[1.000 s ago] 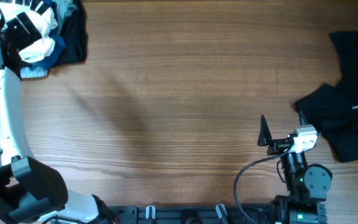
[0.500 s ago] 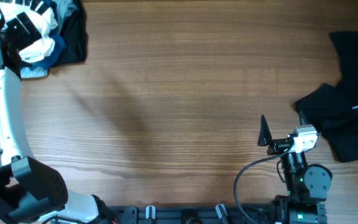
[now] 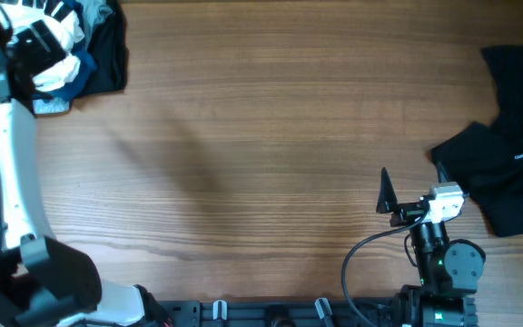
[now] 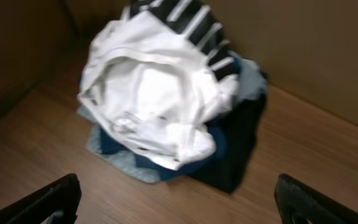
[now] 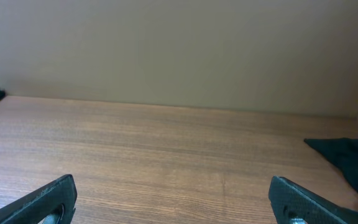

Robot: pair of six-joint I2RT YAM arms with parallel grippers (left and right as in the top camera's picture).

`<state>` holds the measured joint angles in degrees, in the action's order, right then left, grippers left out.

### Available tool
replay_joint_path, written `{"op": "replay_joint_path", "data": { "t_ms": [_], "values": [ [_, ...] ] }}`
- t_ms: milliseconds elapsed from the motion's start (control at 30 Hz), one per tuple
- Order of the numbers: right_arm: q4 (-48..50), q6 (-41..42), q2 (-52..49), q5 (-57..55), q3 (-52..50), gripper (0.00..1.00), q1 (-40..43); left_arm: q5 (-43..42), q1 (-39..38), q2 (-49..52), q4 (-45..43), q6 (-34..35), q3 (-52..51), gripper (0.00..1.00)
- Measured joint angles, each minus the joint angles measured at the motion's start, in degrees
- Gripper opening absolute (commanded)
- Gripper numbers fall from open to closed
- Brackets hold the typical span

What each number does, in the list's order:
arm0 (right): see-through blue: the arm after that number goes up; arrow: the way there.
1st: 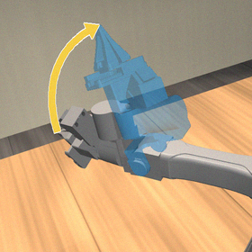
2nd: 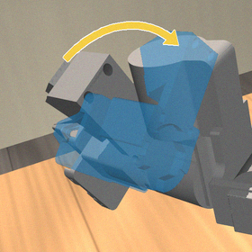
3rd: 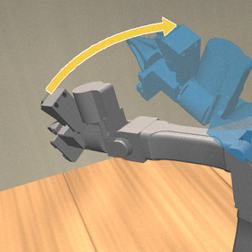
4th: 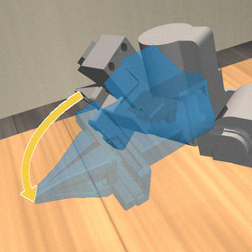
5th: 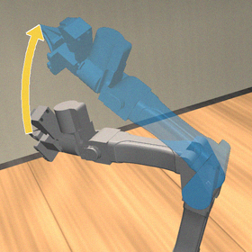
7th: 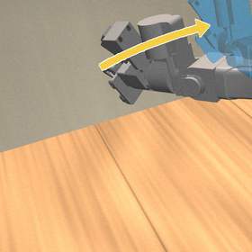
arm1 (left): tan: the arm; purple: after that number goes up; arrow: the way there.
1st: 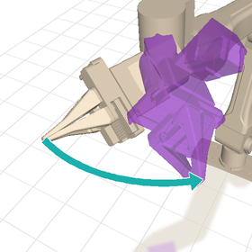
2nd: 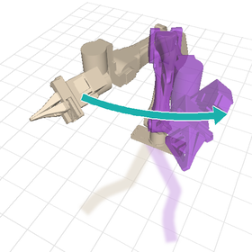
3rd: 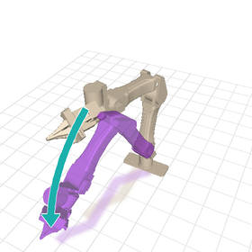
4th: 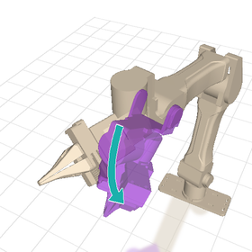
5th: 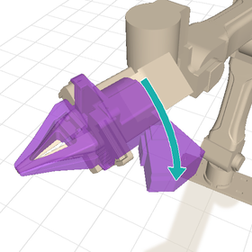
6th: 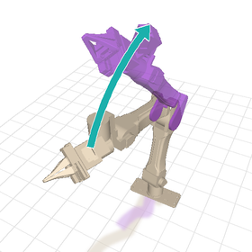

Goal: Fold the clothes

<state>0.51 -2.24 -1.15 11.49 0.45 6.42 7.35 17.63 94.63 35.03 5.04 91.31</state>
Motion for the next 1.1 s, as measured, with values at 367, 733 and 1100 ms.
{"op": "replay_joint_path", "data": {
  "t_ms": [367, 733, 1100],
  "values": [
    [0.0, 0.0, 0.0, 0.0, 0.0, 1.00, 0.0, 2.4, -20.5, -18.2, 7.1, 0.0, -1.0, 1.00],
    [0.0, 0.0, 0.1, 0.0, 0.0, 1.00, 0.0, -15.1, -16.2, -36.9, -21.8, 0.0, -37.7, 1.00],
    [0.0, 0.0, 0.2, -0.1, 0.0, 0.99, 0.0, -18.0, -16.2, -66.1, -36.7, 0.1, -75.2, 1.00]
  ]
}}
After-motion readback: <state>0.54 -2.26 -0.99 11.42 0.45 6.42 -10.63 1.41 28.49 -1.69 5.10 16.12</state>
